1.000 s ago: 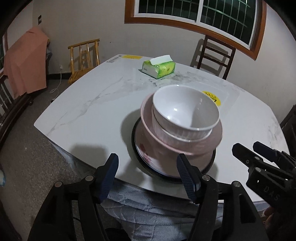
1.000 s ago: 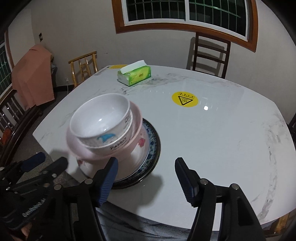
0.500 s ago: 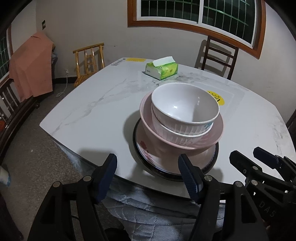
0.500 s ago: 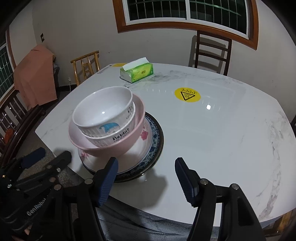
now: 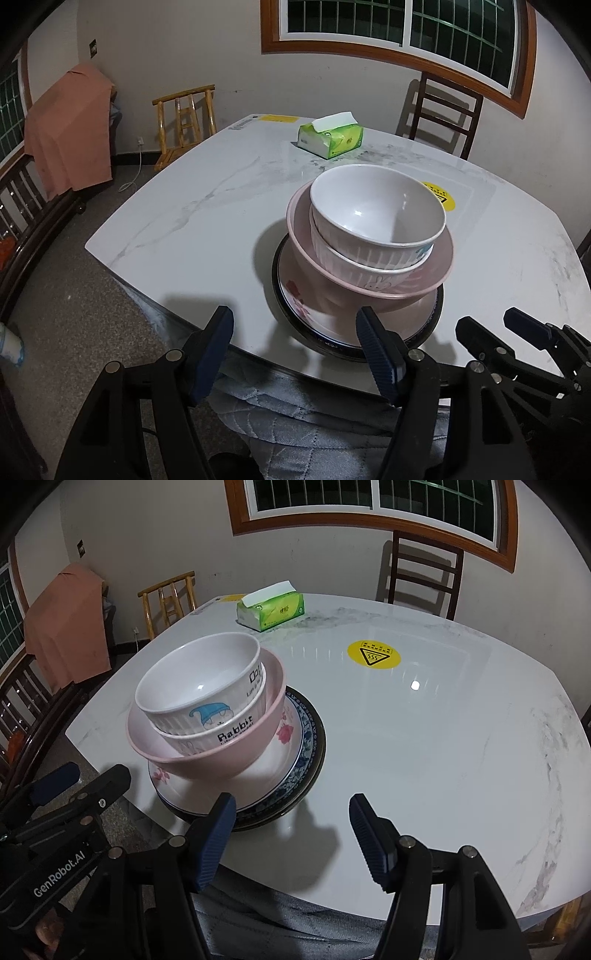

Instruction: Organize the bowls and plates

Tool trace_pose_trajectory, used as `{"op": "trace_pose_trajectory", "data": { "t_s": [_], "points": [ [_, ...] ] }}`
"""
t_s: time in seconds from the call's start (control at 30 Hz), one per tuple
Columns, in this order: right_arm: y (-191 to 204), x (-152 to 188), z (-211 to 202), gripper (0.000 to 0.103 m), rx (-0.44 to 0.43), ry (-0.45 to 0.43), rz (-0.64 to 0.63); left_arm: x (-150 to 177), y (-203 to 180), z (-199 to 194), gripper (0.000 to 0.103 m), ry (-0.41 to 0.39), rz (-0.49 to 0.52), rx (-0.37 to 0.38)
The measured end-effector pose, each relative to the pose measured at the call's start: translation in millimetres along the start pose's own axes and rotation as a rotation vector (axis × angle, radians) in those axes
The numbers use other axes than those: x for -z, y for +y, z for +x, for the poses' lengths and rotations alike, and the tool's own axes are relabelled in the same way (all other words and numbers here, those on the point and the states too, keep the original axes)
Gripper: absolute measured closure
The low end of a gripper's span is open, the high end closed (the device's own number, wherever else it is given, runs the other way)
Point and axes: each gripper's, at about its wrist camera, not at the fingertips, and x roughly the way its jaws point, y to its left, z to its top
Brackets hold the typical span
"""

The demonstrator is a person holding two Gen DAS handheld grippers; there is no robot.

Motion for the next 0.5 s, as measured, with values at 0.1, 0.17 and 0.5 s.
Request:
{"op": "trace_pose_trajectory", "data": {
  "t_s": [0.1,0.17,0.5],
  "points": [
    [0.7,0.8,0.9,0.038,-0.003,0.008,0.001,0.3,0.5,0.5,0.037,0.003,-0.002,0.002],
    [1.7,1.3,-0.3,0.038,-0.003,0.006,-0.003,0.2,0.5,0.2,0.037,0.002,-0.001,0.002],
    [5.4,2.1,1.8,0.038,0.0,0.016,-0.013,2.3,1.5,0.9,0.037,0.007,-0.005,-0.001]
  ]
}}
